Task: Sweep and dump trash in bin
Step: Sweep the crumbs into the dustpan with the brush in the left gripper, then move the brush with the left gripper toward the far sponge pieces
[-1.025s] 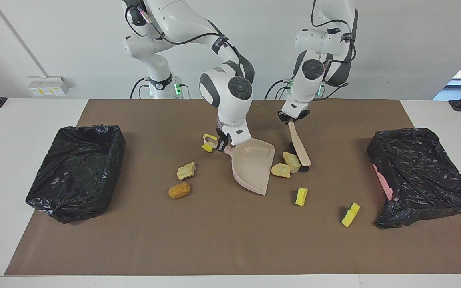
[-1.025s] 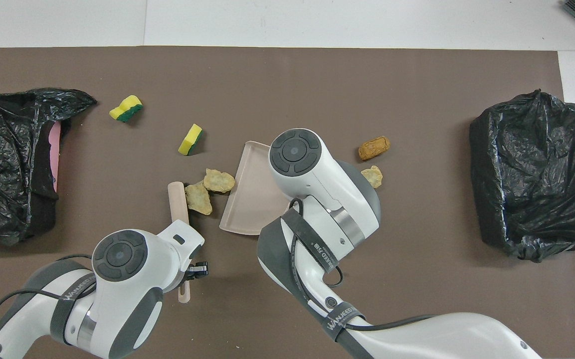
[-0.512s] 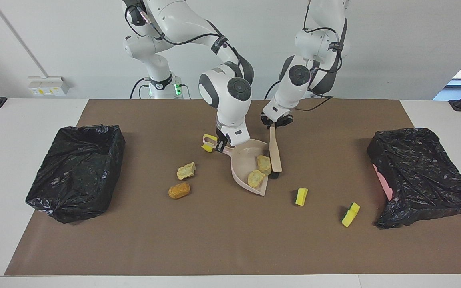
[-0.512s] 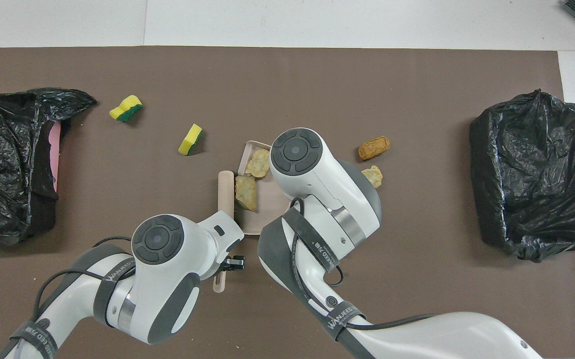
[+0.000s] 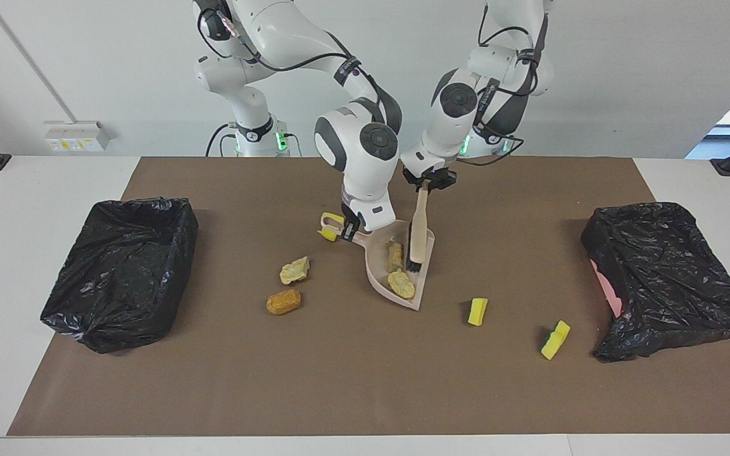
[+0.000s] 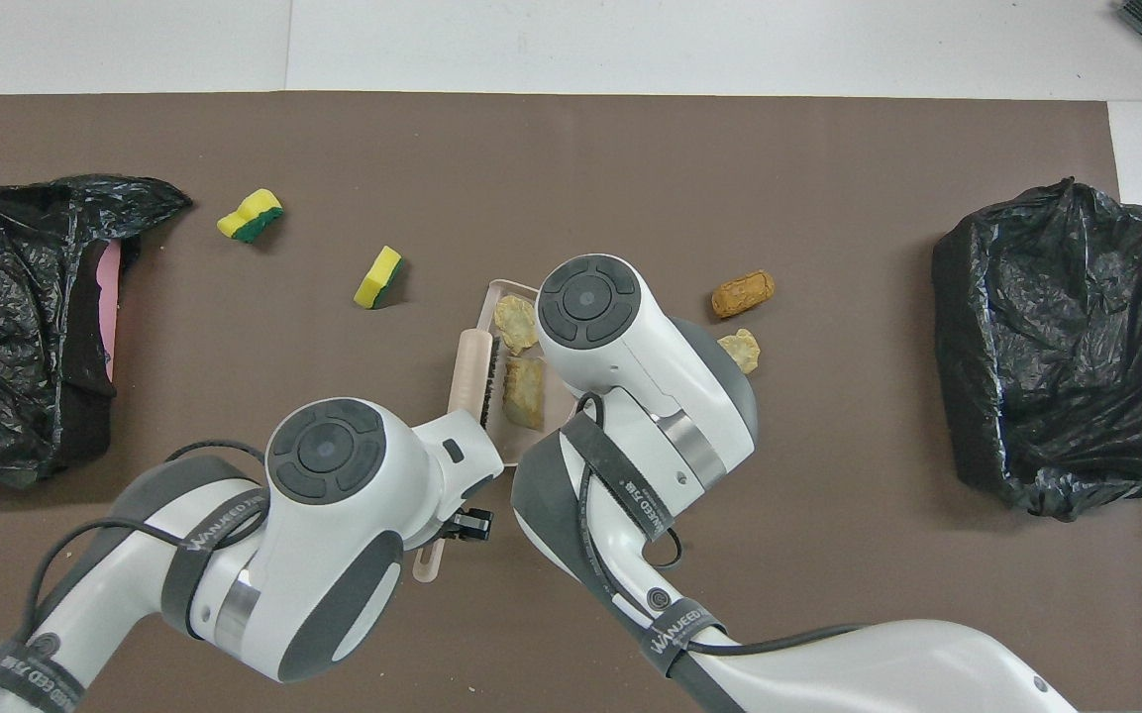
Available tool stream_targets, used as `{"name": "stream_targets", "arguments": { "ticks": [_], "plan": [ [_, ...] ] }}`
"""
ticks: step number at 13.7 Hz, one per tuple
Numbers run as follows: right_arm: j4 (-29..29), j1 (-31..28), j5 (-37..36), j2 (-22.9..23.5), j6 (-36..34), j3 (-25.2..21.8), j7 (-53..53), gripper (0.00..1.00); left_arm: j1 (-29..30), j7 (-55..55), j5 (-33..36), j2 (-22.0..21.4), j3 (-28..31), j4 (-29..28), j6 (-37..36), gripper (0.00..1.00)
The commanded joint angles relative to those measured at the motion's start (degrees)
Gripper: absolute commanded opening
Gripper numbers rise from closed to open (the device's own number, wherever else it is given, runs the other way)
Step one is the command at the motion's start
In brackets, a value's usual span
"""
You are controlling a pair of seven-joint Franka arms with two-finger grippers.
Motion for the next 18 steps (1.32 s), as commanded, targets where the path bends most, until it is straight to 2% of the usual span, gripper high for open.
{"name": "stream_targets", "arguments": {
  "ticks": [1, 4, 6, 8, 10, 13, 16, 18],
  "plan": [
    [-1.8, -0.74, -1.29, -1.23, 1.22, 0.63, 1.35, 0.0, 6.38, 4.62, 2.34, -0.95, 0.18, 0.69, -2.56, 0.0],
    [-1.8, -0.74, -1.29, -1.23, 1.22, 0.63, 1.35, 0.0, 10.26, 5.41, 10.5, 0.27, 0.79, 2.8, -1.95, 0.0],
    [-1.8, -0.74, -1.2, -1.23, 1.13, 0.63, 2.22, 0.0, 15.09, 11.89, 13.15, 3.08, 1.06, 6.21, -0.46, 0.0],
    [-2.94, -0.65, -1.03, -1.49, 2.09, 0.63, 3.2, 0.0, 19.04, 13.32, 18.41, 7.12, 1.33, 11.4, -0.36, 0.0],
    [-4.26, -0.56, -0.5, -1.59, 3.5, 0.63, 3.28, 0.0, 23.79, 18.66, 19.76, 11.5, 1.33, 16.49, -0.1, 0.0],
    [-4.79, -0.04, -0.5, -1.32, 4.38, 0.63, 4.17, 0.0, 28.55, 22.03, 25.72, 18.8, 1.33, 24.93, -0.19, 0.0],
    [-5.14, -0.04, -0.5, -1.32, 5.35, 0.63, 3.72, 0.0, 30.66, 22.12, 26.17, 25.04, 1.33, 31.79, -0.27, 0.0],
    [-5.58, 0.05, -0.5, -1.5, 5.44, 0.63, 3.81, 0.0, 31.19, 23.25, 26.09, 26.2, 1.24, 32.08, -0.18, 0.0]
  ]
}}
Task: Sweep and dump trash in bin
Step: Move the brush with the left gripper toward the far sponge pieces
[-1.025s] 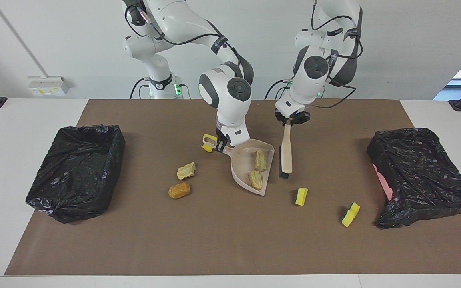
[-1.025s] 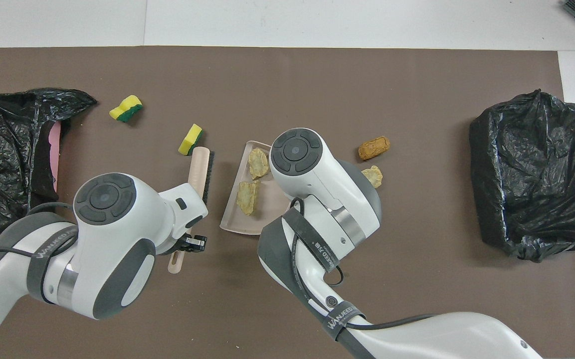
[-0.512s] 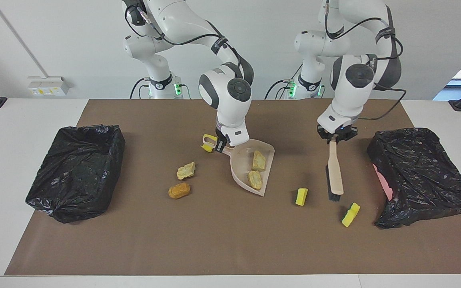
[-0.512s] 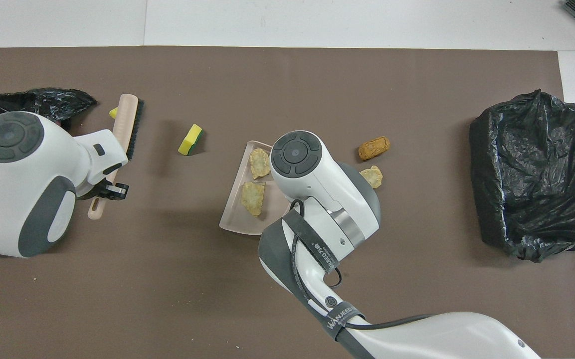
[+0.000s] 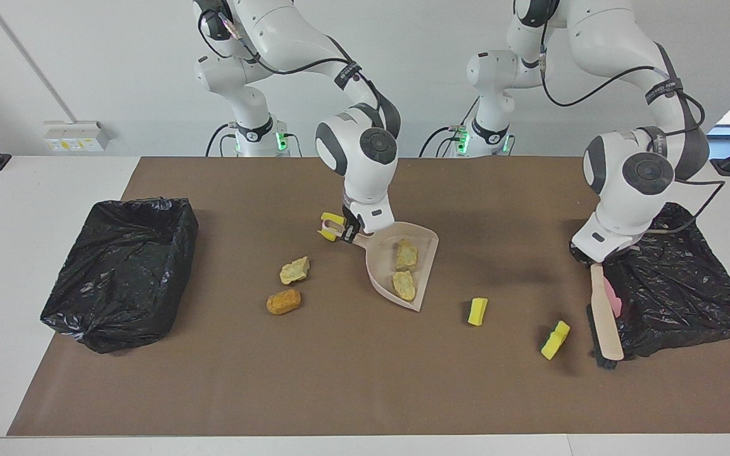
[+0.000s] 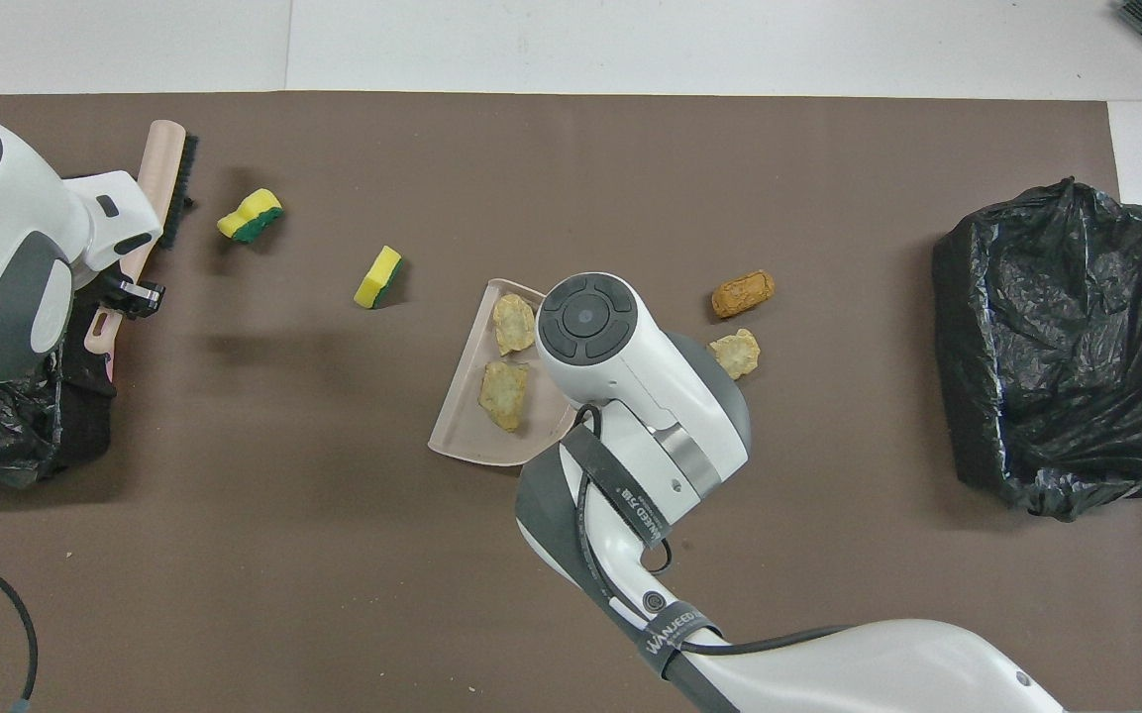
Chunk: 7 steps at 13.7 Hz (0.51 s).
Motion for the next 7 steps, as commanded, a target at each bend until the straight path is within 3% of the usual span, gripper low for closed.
{"name": "stream_targets", "arguments": {
  "ticks": [1, 7],
  "plan": [
    [-2.55, -0.09, -0.5, -1.36, 2.13, 0.44, 1.93, 0.0, 0.7, 2.63, 0.98, 2.45, -0.78, 2.76, -0.48, 0.0],
    [-2.46, 0.0, -0.5, -1.45, 1.78, 0.44, 4.83, 0.0, 0.0, 7.73, 0.36, -0.18, -1.22, -3.55, -3.03, 0.0]
  ]
}}
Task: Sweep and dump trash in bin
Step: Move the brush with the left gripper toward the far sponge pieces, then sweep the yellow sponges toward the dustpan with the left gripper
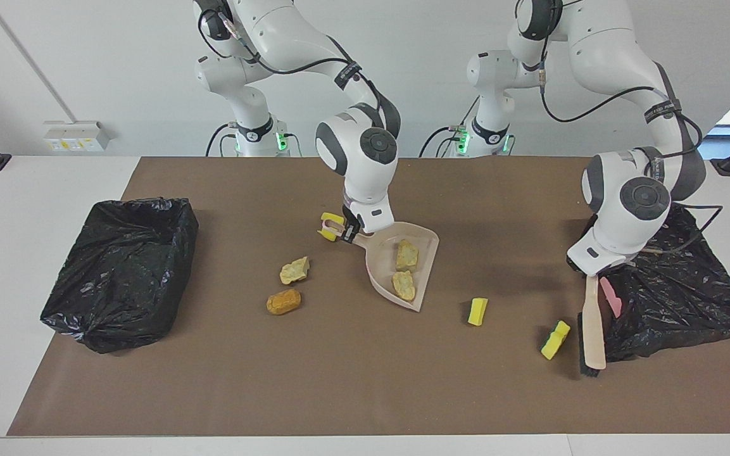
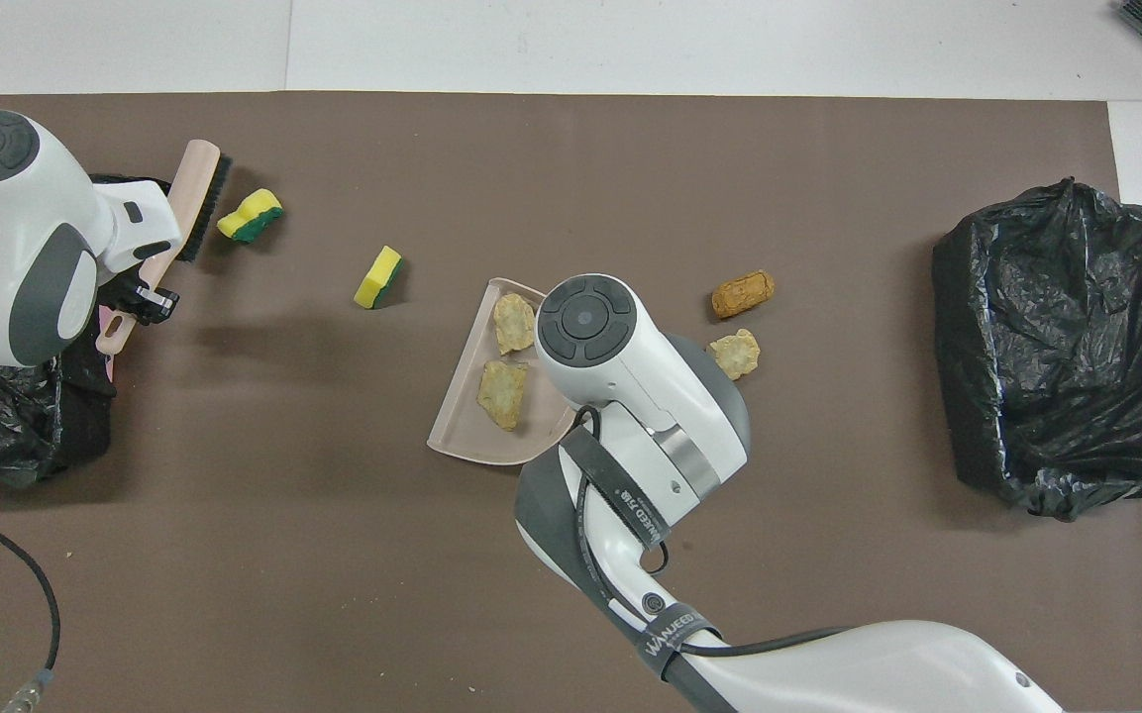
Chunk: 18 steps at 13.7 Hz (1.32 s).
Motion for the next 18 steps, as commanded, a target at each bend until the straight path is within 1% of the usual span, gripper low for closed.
{"name": "stream_targets", "arguments": {
  "ticks": [1, 3, 4, 6, 9, 11, 14, 18],
  "plan": [
    [-2.43, -0.09, -0.51, -1.48, 1.74, 0.29, 2.86, 0.0, -0.24, 2.45, 0.26, -3.51, -0.59, -5.97, -0.79, 0.0],
    [-2.43, 0.08, -0.51, -1.56, 1.83, 0.29, 4.88, 0.0, -0.33, 6.31, -0.35, -5.09, -1.03, -8.88, -0.87, 0.0],
    [-2.43, 0.09, -0.51, -1.48, 1.83, 0.29, 5.15, 0.0, -0.86, 7.46, -1.92, -5.28, -1.46, -9.42, -0.96, 0.0],
    [-2.43, 0.17, -0.51, -1.57, 1.74, 0.29, 5.24, 0.0, -2.52, 7.48, -5.53, -5.72, -1.56, -9.69, -2.45, 0.0],
    [-2.43, 0.17, -0.51, -1.65, 1.66, 0.29, 5.59, 0.0, -6.65, 6.42, -8.87, -7.03, -1.47, -11.17, -3.77, 0.0],
    [-2.43, 0.26, -0.59, -1.74, 1.48, 0.29, 6.64, 0.0, -10.07, 3.18, -11.42, -8.87, -1.47, -14.94, -2.9, 0.0],
    [-2.43, 0.61, -0.51, -1.83, 1.04, 0.29, 7.17, 0.0, -15.0, -1.29, -13.8, -11.16, -1.56, -17.94, -3.16, 0.0],
    [-2.43, 0.7, -0.51, -1.83, 0.87, 0.29, 7.26, 0.0, -21.24, -6.57, -18.62, -12.48, -1.47, -18.83, -3.51, 0.0]
  ]
}}
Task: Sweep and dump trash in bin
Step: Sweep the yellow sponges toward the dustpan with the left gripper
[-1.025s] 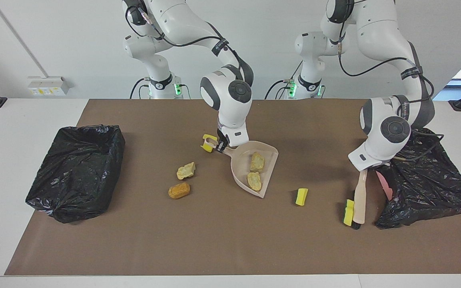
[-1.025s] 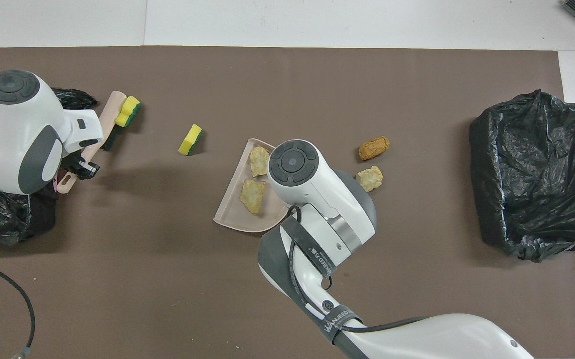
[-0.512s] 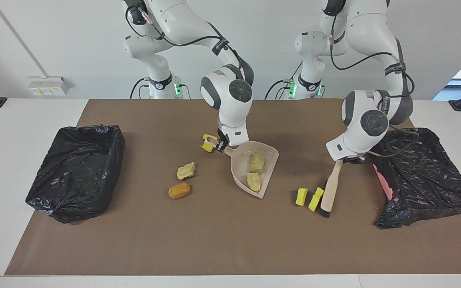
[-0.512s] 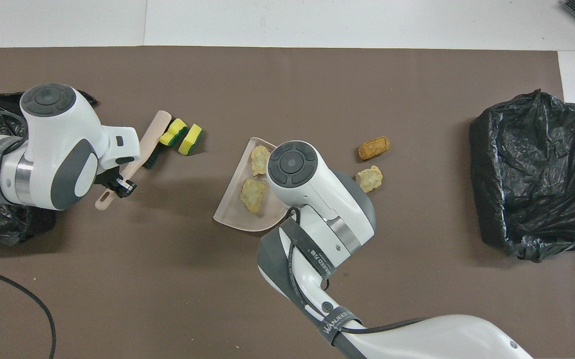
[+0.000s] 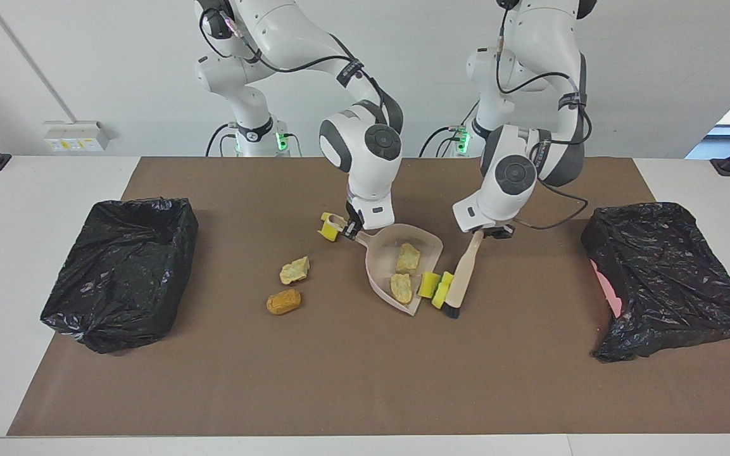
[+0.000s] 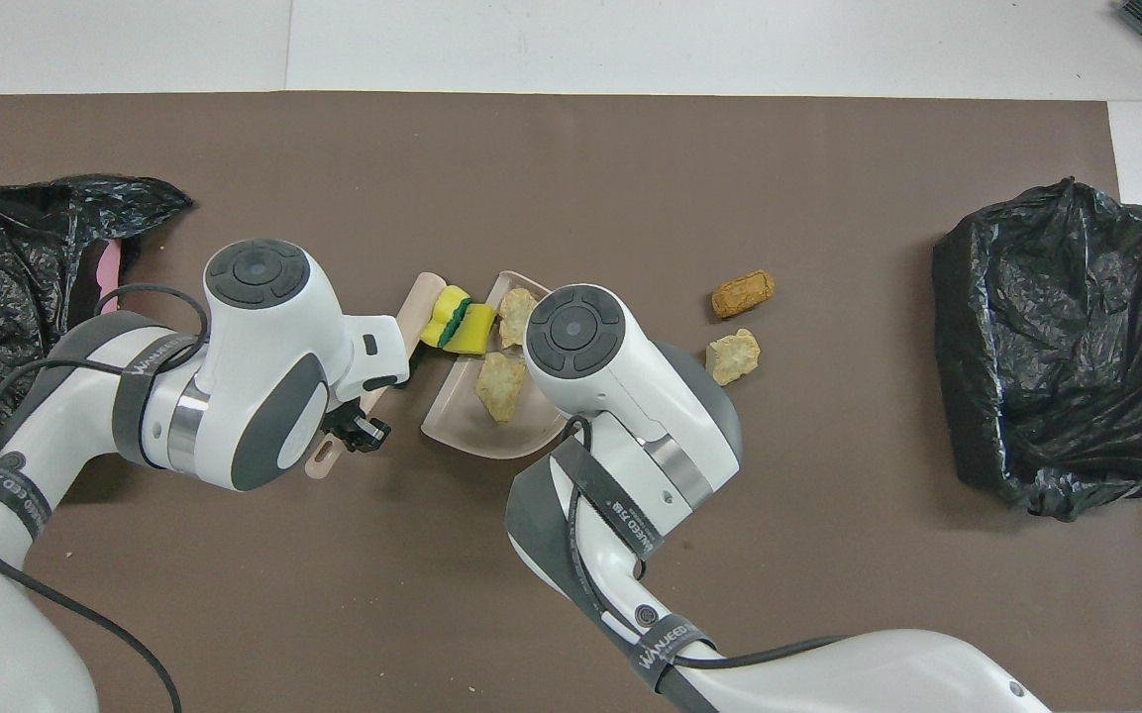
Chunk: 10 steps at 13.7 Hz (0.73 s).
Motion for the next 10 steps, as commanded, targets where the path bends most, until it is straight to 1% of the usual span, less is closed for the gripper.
{"name": "stream_targets", "arguments": {
  "ticks": [1, 3, 5, 6, 8, 10],
  "plan": [
    [-2.02, 0.04, -0.51, -1.46, 0.87, 0.16, 1.68, 0.0, -4.13, -3.87, -3.53, -3.07, 0.88, -2.64, -0.44, 0.0],
    [-2.02, 0.04, -0.51, -1.46, 0.87, 0.16, 1.68, 0.0, -5.63, -5.99, -3.9, -4.3, 0.97, -2.47, -1.49, 0.0],
    [-2.02, 0.04, -0.51, -1.46, 0.87, 0.16, 1.68, 0.0, -5.9, -6.7, -3.9, -6.76, 0.88, -2.2, -4.56, 0.0],
    [-2.02, 0.04, -0.51, -1.46, 0.87, 0.16, 1.68, 0.0, -7.29, -8.35, -3.9, -7.99, 0.97, -2.29, -5.97, 0.0],
    [-2.02, 0.04, -0.51, -1.46, 0.95, 0.16, 1.68, 0.0, -8.53, -13.79, -3.81, -8.53, 0.97, -2.38, -8.69, 0.0],
    [-2.02, -0.22, -0.6, -1.28, 1.22, 0.16, 0.98, 0.0, -9.59, -22.65, -3.72, -9.58, 1.06, -2.81, -12.81, 0.0]
  ]
}}
